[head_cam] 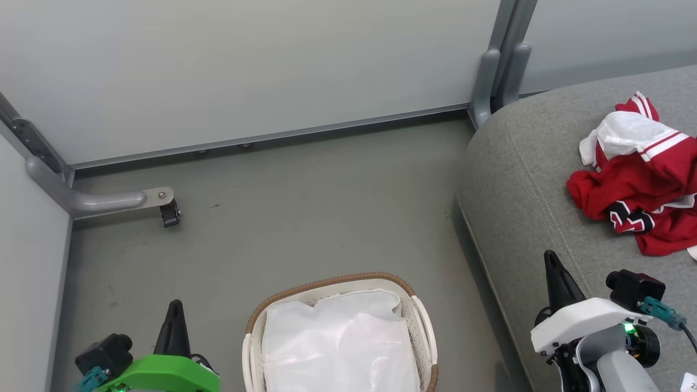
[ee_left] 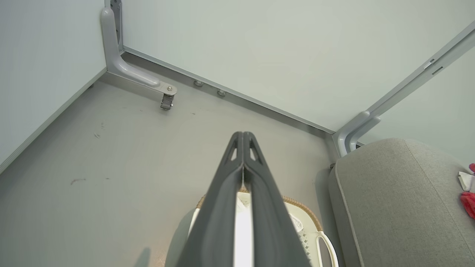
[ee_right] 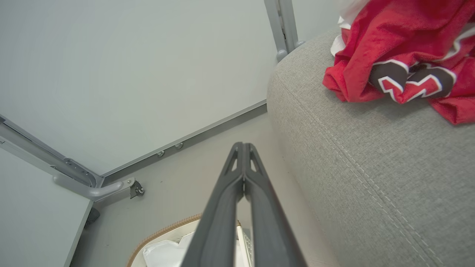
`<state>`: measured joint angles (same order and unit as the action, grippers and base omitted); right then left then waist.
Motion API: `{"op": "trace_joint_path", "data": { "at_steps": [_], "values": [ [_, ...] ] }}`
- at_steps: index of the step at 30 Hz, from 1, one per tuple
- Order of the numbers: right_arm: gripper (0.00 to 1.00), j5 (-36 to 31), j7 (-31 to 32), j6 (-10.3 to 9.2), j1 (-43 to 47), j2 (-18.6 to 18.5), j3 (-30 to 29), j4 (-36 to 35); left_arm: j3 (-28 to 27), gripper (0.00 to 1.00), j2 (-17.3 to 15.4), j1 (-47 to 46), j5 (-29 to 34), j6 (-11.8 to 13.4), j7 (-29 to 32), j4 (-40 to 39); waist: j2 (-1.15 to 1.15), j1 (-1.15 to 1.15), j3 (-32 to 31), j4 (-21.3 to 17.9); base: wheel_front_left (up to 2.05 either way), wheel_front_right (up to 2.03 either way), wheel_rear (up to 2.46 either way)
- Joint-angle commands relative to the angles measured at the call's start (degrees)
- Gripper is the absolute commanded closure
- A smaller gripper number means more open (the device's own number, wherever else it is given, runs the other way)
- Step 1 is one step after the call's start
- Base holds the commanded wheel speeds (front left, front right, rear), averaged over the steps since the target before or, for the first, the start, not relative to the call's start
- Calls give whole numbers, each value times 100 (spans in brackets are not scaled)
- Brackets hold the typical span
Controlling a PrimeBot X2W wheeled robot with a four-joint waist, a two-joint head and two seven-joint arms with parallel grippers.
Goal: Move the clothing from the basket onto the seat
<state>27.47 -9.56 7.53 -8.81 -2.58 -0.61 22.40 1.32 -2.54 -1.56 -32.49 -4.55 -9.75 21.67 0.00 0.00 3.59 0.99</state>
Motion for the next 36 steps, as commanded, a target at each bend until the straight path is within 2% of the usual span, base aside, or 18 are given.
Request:
{"op": "trace_joint_path", "data": {
  "at_steps": [1,36],
  "values": [
    [100,256,53,0,-20,-30,-36,-126,-57,100,-19,-141,-229,-34,46,-115,0,0,-5,-2,0,0,0],
    [100,3015,744,-3,106,-37,-286,-458,-386,100,-32,-314,-2782,-154,750,-416,0,0,-116,-34,0,0,0]
  ]
}}
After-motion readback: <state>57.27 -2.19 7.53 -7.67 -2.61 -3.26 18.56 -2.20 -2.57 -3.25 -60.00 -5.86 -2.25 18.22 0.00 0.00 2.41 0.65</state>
